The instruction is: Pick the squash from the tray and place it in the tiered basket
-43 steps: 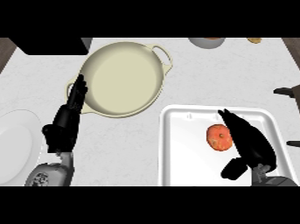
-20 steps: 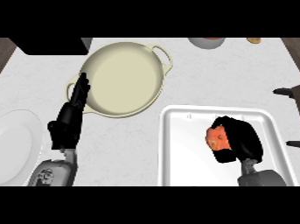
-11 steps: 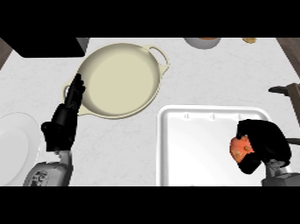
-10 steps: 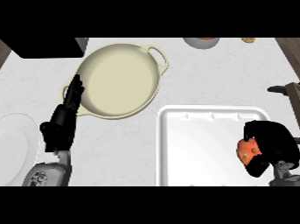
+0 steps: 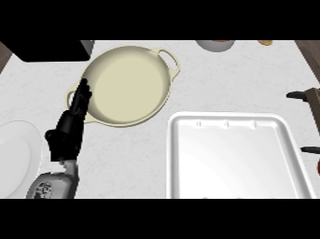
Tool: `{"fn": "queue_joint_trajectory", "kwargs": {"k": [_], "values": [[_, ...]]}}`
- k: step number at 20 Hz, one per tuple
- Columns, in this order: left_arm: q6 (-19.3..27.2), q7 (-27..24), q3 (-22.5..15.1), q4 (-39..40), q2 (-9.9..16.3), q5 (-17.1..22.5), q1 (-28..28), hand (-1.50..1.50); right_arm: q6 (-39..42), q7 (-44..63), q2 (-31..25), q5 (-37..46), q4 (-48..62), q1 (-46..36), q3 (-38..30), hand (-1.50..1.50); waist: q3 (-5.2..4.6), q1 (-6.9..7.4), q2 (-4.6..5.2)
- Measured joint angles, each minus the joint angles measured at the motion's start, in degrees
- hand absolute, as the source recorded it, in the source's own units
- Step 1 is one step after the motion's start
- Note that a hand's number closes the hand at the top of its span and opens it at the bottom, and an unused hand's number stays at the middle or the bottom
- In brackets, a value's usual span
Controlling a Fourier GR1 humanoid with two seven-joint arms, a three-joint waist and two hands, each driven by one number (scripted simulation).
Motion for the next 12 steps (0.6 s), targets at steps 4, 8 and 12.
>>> {"fn": "queue_joint_trajectory", "kwargs": {"k": [4, 8, 12], "values": [[-0.42, -0.82, 0.18, -0.02, 0.14, 0.42, 0.6, 0.0, 7.12, 3.62, -0.82, -4.96, -7.79, -5.52, -8.45, 1.5, -0.04, 0.27, -0.01], [-0.83, -0.5, 0.42, -0.1, 0.43, 0.71, 0.37, 0.0, 13.61, 5.19, -2.99, -8.1, -8.6, -14.42, -17.48, 1.5, -0.08, 0.27, -0.12], [-0.75, -0.23, -0.05, -0.42, 0.06, 0.51, 0.78, 0.0, 19.07, 6.42, -7.26, -14.08, -5.26, -25.58, -25.72, 1.5, -0.13, 0.43, -0.28]]}}
